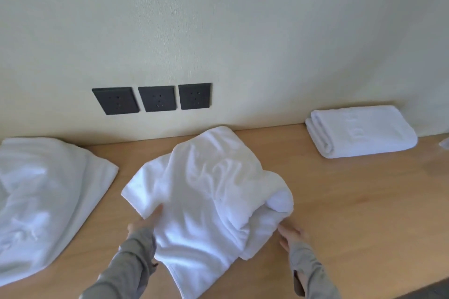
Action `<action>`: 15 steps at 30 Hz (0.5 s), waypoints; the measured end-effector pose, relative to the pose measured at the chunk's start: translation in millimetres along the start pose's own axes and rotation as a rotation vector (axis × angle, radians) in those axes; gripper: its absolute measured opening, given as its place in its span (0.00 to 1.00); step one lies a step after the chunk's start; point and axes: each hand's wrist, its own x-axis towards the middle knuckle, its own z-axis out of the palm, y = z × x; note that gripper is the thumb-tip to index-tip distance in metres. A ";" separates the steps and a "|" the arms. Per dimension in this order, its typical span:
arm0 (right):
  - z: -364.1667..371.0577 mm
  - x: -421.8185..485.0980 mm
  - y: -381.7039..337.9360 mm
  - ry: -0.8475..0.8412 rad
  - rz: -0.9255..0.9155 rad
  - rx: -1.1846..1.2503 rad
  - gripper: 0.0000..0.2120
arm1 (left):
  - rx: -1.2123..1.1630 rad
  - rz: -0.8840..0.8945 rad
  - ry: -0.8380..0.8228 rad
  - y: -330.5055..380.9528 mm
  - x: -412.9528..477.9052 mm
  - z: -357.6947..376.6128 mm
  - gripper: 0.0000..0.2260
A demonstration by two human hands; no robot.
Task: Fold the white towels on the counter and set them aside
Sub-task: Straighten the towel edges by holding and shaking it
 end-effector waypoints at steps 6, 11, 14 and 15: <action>49.9 -3.3 -17.6 -0.051 -0.086 -0.240 0.25 | -0.075 -0.005 -0.171 16.9 2.5 27.1 0.44; 60.0 -32.2 -47.6 -0.059 -0.414 -0.198 0.12 | -0.052 0.115 -0.139 40.4 -5.3 21.3 0.34; 47.3 -50.2 -108.7 0.100 -0.809 -0.430 0.09 | -0.069 0.285 -0.069 75.4 -13.8 -10.1 0.34; 37.5 -60.8 -133.1 0.216 -0.979 -0.520 0.11 | -0.056 0.348 -0.039 87.7 -16.6 -23.7 0.34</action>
